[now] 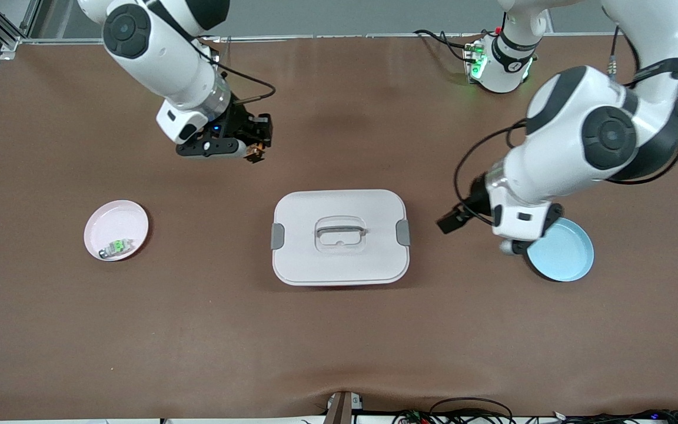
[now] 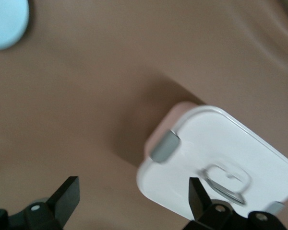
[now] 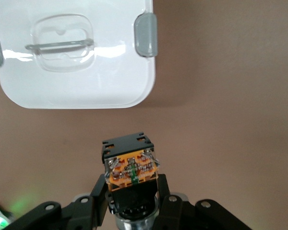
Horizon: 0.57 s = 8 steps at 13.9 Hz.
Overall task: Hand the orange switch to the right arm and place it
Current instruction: 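Move the switch to the white plate while the left gripper withdraws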
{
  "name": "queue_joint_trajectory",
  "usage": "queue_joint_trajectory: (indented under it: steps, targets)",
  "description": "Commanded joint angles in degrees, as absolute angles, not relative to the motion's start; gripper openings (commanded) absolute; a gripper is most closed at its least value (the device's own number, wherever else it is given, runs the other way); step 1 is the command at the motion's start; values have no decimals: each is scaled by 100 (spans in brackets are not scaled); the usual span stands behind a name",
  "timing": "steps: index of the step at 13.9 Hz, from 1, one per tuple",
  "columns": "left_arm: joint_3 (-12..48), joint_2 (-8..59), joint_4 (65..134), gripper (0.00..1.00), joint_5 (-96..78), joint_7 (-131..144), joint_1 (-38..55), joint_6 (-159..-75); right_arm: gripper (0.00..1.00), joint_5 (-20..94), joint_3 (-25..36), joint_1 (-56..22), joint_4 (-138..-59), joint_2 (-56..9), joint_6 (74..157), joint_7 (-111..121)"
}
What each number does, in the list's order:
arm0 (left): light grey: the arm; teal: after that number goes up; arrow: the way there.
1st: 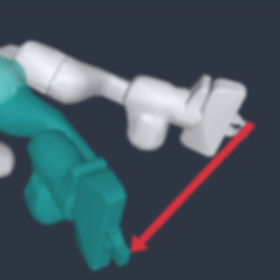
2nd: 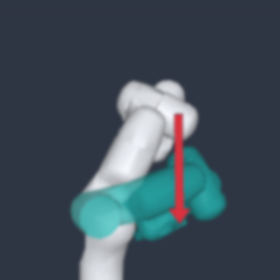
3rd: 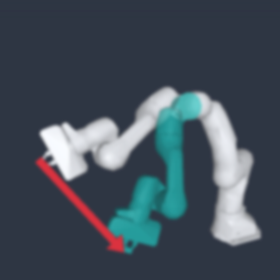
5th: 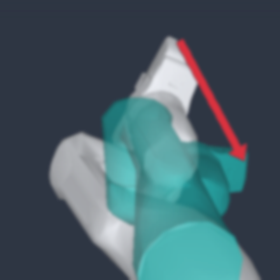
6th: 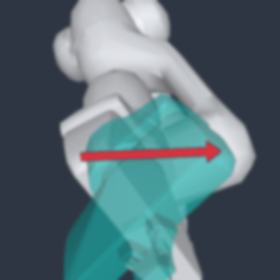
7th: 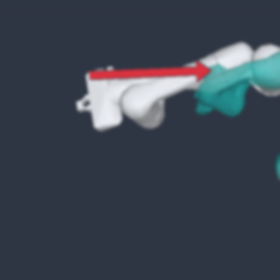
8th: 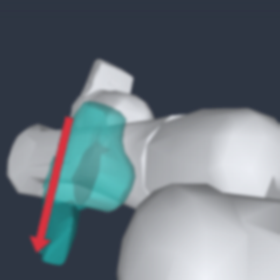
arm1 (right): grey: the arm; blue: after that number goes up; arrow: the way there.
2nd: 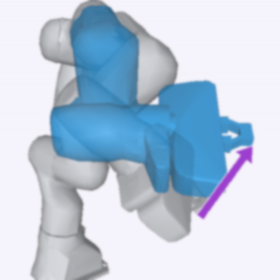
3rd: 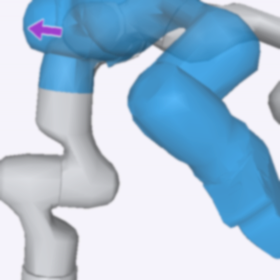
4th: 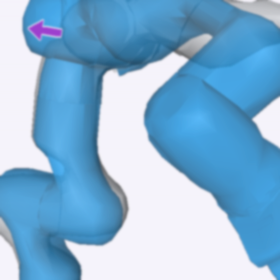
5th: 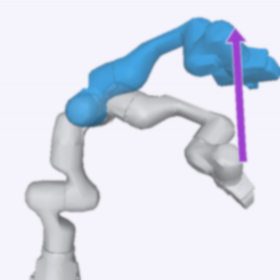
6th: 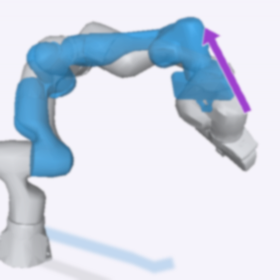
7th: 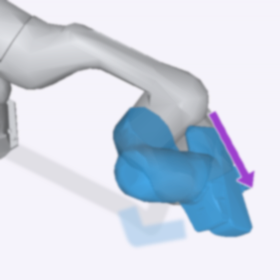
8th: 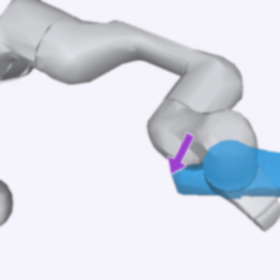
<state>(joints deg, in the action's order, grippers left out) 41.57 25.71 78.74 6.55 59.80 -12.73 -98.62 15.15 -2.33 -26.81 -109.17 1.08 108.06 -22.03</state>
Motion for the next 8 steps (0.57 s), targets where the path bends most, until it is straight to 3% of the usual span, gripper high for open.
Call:
queue_joint_trajectory:
  steps: [1, 8]
  targets:
    - [4166, 2347, 7910, 100, 957, 4978, -1747, -9563, 10, 1371, -299, -2085, -10960, 272, 10504, -1093]
    - [4157, 1978, 7910, 100, 1802, 2639, -2407, -9501, 10, 125, -299, -942, -11100, 237, 10424, 1983]
